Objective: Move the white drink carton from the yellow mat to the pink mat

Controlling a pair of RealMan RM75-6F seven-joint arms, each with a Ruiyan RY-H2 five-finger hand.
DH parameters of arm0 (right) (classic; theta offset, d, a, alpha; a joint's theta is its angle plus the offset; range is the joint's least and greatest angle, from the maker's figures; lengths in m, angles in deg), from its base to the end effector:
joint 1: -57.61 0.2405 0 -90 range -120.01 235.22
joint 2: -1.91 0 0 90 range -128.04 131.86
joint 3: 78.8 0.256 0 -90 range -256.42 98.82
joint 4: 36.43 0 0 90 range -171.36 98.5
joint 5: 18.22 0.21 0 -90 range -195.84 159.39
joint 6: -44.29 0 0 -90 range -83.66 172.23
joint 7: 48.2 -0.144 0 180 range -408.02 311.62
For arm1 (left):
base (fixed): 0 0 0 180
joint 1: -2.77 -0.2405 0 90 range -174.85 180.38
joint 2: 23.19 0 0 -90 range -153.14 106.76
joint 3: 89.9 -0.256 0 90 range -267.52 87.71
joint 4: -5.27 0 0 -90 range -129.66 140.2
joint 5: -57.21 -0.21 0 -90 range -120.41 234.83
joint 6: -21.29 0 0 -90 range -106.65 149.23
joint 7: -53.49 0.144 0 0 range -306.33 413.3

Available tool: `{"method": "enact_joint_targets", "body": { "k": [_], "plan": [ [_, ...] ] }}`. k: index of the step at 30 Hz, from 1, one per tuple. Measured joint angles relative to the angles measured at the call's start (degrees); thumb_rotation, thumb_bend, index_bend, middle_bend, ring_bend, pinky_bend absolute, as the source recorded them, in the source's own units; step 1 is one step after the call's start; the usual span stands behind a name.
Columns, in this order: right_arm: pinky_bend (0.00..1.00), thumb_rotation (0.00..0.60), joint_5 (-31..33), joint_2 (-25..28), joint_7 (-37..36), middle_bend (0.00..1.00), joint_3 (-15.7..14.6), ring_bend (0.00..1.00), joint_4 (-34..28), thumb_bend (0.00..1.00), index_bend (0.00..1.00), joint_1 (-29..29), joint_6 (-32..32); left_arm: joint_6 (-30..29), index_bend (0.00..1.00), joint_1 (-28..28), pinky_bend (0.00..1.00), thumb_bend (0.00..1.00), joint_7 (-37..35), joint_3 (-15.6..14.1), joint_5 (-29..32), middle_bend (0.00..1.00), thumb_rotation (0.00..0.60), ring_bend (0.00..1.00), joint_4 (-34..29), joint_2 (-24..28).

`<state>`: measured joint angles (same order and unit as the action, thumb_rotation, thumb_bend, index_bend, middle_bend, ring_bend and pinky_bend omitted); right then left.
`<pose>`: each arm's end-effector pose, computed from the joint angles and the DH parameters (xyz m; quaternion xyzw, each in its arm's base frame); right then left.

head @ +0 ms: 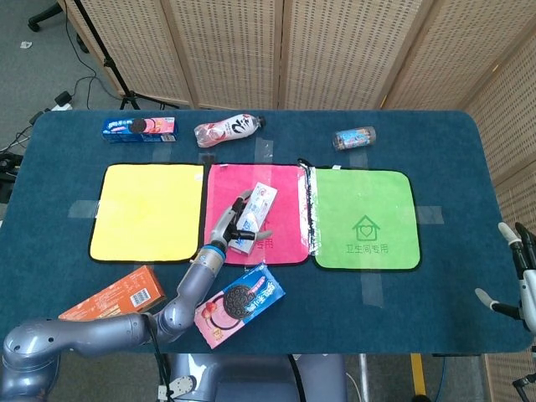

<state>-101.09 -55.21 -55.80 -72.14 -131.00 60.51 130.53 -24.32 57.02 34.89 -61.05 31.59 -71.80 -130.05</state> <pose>-0.3161 -0.1834 0.2099 0.5444 -0.3934 0.4174 0.6122 -0.0523 0.3723 -0.0961 -0.3120 -0.8188 -0.4590 0.1468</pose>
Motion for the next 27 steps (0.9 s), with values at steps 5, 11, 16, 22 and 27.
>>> {"method": "enact_joint_targets", "body": {
  "k": [5,11,16,22,27],
  "plan": [
    [0.00,0.600,0.2,0.1,-0.3,0.00,0.1,0.00,0.1,0.00,0.00,0.0,-0.1,-2.1,0.00,-1.5,0.00,0.03,1.2,0.3,-1.7,0.00,0.600,0.00,-2.5,1.8],
    [0.00,0.600,-0.4,0.2,-0.5,0.00,-0.1,0.00,-0.2,0.00,0.00,-0.2,0.4,-4.1,0.00,-5.2,0.00,0.01,3.4,-1.3,-5.7,0.00,0.600,0.00,-7.1,7.5],
    [0.00,0.600,-1.0,0.1,0.1,0.00,-0.4,0.00,-0.4,0.00,0.00,-0.2,0.5,-6.8,0.00,-10.2,0.00,0.01,4.9,-3.9,-12.0,0.00,0.600,0.00,-11.4,15.0],
    [0.00,0.600,-1.8,-0.1,1.2,0.00,-0.7,0.00,-1.0,0.00,0.00,-0.4,1.0,-8.4,0.00,-16.6,0.00,0.00,5.1,-7.8,-22.1,0.00,0.600,0.00,-15.2,25.8],
    [0.00,0.600,-2.4,-0.3,2.0,0.00,-0.9,0.00,-1.3,0.00,0.00,-0.5,1.5,-11.8,0.00,-22.2,0.00,0.00,4.1,-11.7,-32.7,0.00,0.600,0.00,-15.3,32.3]
  ]
}}
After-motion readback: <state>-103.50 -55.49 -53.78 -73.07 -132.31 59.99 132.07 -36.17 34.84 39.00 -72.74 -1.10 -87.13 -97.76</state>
